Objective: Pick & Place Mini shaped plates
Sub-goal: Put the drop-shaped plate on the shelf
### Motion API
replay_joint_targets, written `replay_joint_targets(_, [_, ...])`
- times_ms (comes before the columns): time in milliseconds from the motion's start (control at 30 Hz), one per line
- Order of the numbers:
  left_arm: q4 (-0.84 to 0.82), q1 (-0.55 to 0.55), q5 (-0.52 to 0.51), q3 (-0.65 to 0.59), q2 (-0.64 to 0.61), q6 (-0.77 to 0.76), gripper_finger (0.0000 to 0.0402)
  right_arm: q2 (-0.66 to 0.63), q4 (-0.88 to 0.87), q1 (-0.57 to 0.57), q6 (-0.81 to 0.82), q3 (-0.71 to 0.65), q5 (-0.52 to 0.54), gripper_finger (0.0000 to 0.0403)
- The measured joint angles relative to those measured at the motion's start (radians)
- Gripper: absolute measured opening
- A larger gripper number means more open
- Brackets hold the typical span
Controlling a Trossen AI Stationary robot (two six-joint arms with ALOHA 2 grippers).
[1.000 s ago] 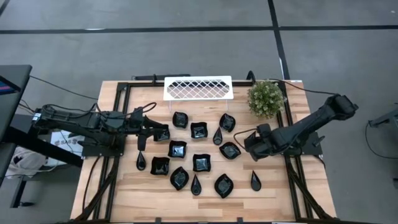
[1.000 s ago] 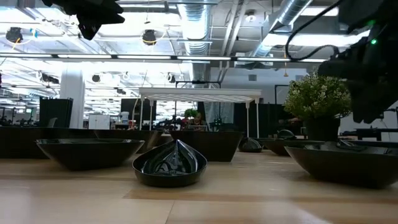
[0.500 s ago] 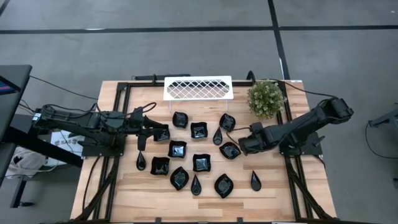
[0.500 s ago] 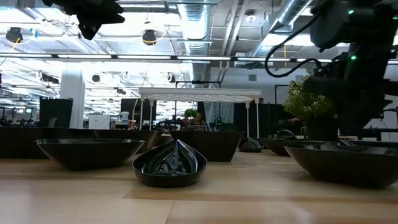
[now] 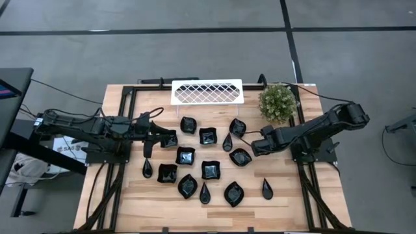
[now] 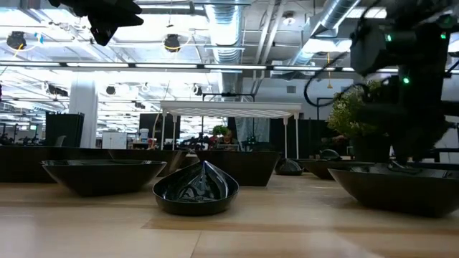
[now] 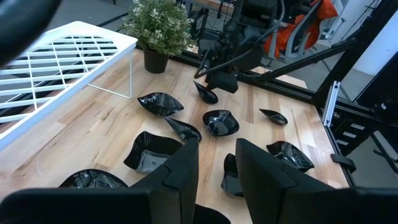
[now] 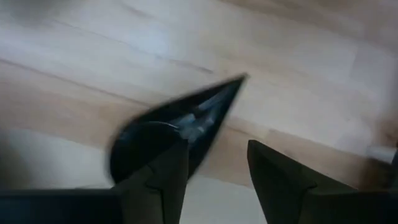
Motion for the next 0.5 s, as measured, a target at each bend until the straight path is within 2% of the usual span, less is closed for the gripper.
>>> replay_joint_targets(200, [0.0,0.0,0.0,0.0,0.0,0.0,0.0108,-0.001,0.111,0.022,0.023,-0.056,-0.035,0.0135])
replay_joint_targets(500, [0.001,0.0,0.0,0.0,0.0,-0.001,0.0108,-0.001,0.127,0.026,0.022,-0.057,-0.028,0.0112])
